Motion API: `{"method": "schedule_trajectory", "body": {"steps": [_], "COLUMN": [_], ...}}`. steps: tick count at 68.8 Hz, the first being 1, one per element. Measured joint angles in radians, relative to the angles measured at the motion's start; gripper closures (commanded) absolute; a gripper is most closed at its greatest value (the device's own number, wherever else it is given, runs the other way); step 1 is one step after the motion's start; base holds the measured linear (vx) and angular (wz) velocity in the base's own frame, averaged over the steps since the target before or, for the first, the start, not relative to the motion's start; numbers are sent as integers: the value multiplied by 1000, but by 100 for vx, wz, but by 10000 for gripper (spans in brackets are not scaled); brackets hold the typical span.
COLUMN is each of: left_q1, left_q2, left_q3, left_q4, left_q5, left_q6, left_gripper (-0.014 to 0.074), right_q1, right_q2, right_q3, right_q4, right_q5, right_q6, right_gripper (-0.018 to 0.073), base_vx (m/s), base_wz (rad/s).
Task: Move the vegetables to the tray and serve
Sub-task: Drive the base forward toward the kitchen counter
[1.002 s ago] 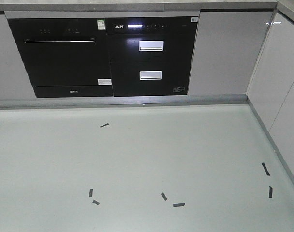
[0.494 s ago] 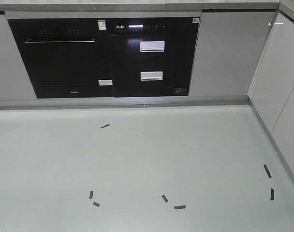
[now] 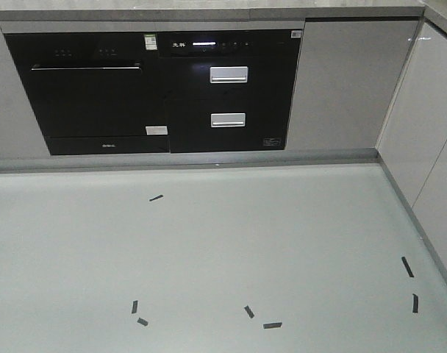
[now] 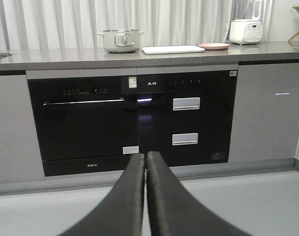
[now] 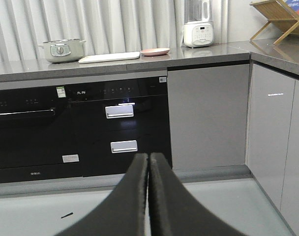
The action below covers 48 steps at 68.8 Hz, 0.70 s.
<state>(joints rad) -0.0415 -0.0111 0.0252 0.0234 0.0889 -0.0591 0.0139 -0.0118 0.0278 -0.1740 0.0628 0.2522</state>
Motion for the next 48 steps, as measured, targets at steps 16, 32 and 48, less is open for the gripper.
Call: {"method": "schedule_trajectory", "body": {"steps": [16, 32, 48], "left_q1": [0, 0, 0], "left_q2": [0, 0, 0], "left_q3": [0, 0, 0], "left_q4": [0, 0, 0], "left_q5": [0, 0, 0], "left_q6": [0, 0, 0], "left_gripper": [602, 602, 602], "right_q1": [0, 0, 0], "right_q2": [0, 0, 0], "right_q3": [0, 0, 0], "right_q4": [0, 0, 0], "right_q5": [0, 1, 0], "right_q6": [0, 0, 0], "right_gripper": [562, 562, 562], "base_vx": [10, 8, 5], "base_wz": [-4, 2, 9]}}
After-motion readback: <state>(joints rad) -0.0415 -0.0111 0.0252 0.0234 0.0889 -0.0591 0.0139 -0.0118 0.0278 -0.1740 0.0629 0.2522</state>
